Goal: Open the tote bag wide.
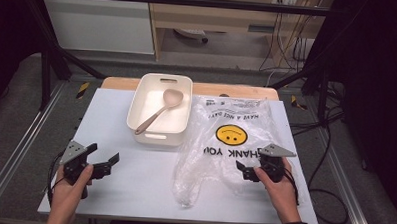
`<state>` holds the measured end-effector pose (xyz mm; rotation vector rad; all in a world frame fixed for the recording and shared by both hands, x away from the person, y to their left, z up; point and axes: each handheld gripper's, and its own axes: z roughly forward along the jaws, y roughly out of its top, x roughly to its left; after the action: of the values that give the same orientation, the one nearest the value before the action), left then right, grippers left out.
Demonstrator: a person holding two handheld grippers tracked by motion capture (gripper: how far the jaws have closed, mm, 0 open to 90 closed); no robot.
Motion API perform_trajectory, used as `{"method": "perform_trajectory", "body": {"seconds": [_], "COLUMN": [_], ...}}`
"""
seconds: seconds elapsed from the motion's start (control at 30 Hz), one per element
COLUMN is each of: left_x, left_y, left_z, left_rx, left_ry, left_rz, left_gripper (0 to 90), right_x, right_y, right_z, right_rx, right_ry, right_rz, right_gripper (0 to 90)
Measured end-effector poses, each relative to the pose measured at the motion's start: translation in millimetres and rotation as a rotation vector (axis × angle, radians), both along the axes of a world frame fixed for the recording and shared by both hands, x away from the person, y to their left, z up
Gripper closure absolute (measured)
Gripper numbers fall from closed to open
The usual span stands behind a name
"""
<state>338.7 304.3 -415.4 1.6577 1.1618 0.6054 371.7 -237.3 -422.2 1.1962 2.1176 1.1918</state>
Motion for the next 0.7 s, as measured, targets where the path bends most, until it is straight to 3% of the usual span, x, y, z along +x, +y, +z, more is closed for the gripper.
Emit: {"method": "perform_trajectory", "body": {"seconds": [0.33, 0.47, 0.6, 0.7], "left_x": [1.6, 1.5, 1.3, 1.6], "left_y": [-4.6, -6.4, -7.7, -7.2], "left_z": [-2.4, -3.3, -3.5, -3.7], "left_rx": [0.001, 0.001, 0.006, 0.018], "left_ry": [0.020, 0.031, 0.030, 0.031], "left_rz": [-0.012, -0.019, -0.026, -0.007], "left_gripper": [6.6, 6.5, 6.5, 6.8], "right_x": [20.3, 37.9, 52.9, 63.4], "right_y": [-9.5, -14.7, -30.6, -46.8], "right_z": [23.3, 34.7, 36.4, 33.3], "right_rx": [0.023, -0.020, -0.038, -0.042], "right_ry": [-0.067, -0.094, -0.086, -0.053], "right_rz": [-0.058, -0.091, -0.116, -0.143], "right_gripper": [4.6, 6.2, 7.4, 8.8]}}
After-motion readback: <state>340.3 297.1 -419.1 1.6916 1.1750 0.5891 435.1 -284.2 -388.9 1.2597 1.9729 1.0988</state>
